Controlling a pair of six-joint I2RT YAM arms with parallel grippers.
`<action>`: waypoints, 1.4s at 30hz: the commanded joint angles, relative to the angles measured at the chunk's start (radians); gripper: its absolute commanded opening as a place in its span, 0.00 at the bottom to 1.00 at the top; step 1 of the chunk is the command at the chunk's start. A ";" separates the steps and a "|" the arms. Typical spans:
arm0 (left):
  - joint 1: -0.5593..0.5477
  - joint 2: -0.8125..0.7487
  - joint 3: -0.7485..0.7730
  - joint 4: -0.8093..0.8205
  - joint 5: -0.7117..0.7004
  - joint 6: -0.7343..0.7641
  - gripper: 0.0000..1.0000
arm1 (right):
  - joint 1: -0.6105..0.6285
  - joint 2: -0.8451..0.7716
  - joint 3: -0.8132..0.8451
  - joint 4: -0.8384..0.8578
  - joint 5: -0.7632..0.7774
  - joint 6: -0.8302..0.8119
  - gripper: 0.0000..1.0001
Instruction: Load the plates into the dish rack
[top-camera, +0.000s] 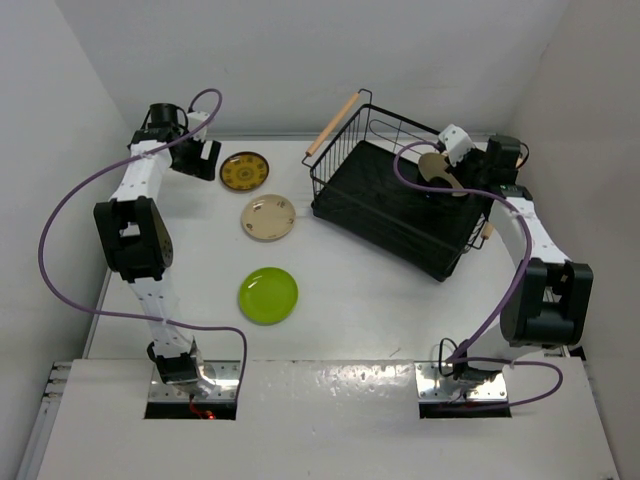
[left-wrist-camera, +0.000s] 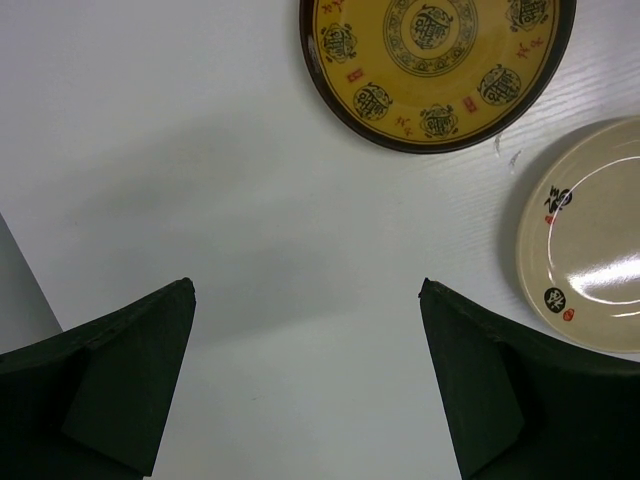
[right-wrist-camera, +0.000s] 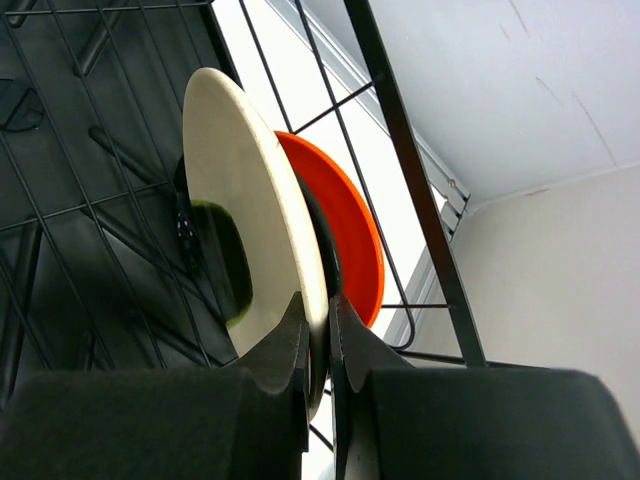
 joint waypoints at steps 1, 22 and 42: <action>-0.007 -0.026 0.021 0.015 -0.007 0.010 1.00 | -0.003 -0.037 -0.004 0.042 -0.023 0.001 0.00; -0.007 -0.026 0.021 0.015 -0.007 0.001 1.00 | -0.021 0.034 -0.038 0.014 -0.065 0.029 0.00; -0.007 0.003 0.058 0.034 0.052 -0.027 1.00 | -0.018 0.080 0.023 0.019 -0.074 0.093 0.56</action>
